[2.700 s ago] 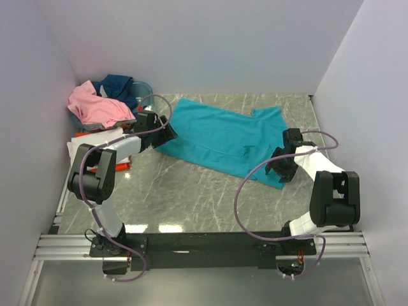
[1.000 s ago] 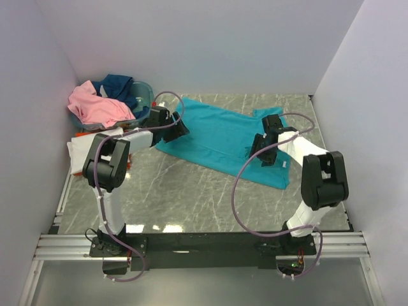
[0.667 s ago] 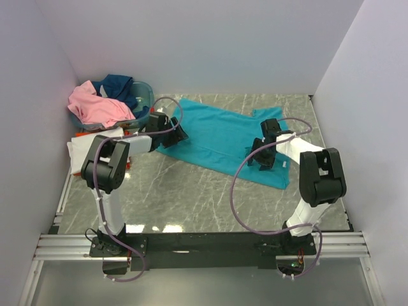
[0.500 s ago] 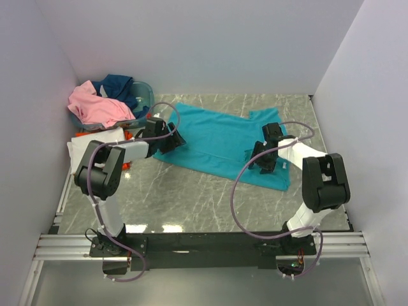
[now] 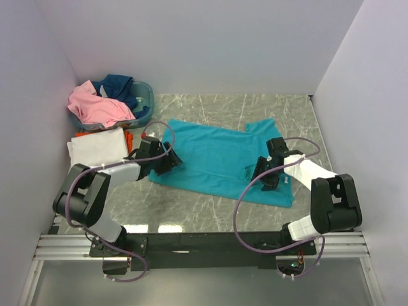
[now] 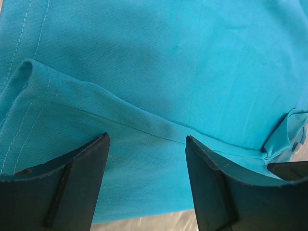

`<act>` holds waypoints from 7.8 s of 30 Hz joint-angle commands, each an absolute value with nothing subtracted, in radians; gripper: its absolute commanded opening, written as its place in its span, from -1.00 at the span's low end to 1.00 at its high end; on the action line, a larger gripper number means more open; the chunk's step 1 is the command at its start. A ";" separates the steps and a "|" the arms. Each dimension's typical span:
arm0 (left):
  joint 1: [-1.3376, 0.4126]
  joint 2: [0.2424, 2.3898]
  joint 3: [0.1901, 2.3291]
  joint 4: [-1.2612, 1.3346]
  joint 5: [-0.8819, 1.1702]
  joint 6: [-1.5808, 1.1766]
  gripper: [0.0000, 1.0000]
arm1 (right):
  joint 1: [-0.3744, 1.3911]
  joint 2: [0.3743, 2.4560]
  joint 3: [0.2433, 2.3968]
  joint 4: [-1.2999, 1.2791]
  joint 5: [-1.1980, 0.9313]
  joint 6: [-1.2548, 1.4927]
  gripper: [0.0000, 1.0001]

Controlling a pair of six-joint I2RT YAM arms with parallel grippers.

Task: Fold and stack the t-shirts
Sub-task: Fold the tshirt

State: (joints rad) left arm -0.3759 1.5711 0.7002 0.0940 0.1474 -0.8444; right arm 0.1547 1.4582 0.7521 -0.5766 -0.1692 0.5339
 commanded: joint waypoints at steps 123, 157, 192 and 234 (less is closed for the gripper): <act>-0.385 1.264 0.910 -0.376 -0.075 -0.802 0.66 | -0.043 2.183 1.651 -0.525 -0.100 0.290 -0.38; -0.224 1.672 1.167 -0.321 -0.098 -0.595 0.38 | -0.038 2.072 1.574 -0.535 -0.169 0.276 -1.00; -0.224 1.985 1.330 -0.270 -0.009 -0.528 -0.44 | -0.038 2.060 1.543 -0.535 -0.189 0.279 -1.00; -0.201 2.273 1.870 -0.282 0.141 -0.532 -0.99 | -0.072 2.257 2.220 -0.802 -0.187 0.321 -1.00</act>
State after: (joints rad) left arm -0.2157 2.2684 1.7920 -0.3038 0.1020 -0.5274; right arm -0.0620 2.2505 2.1410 -0.7639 -0.1688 0.3061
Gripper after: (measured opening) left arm 0.012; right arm 0.007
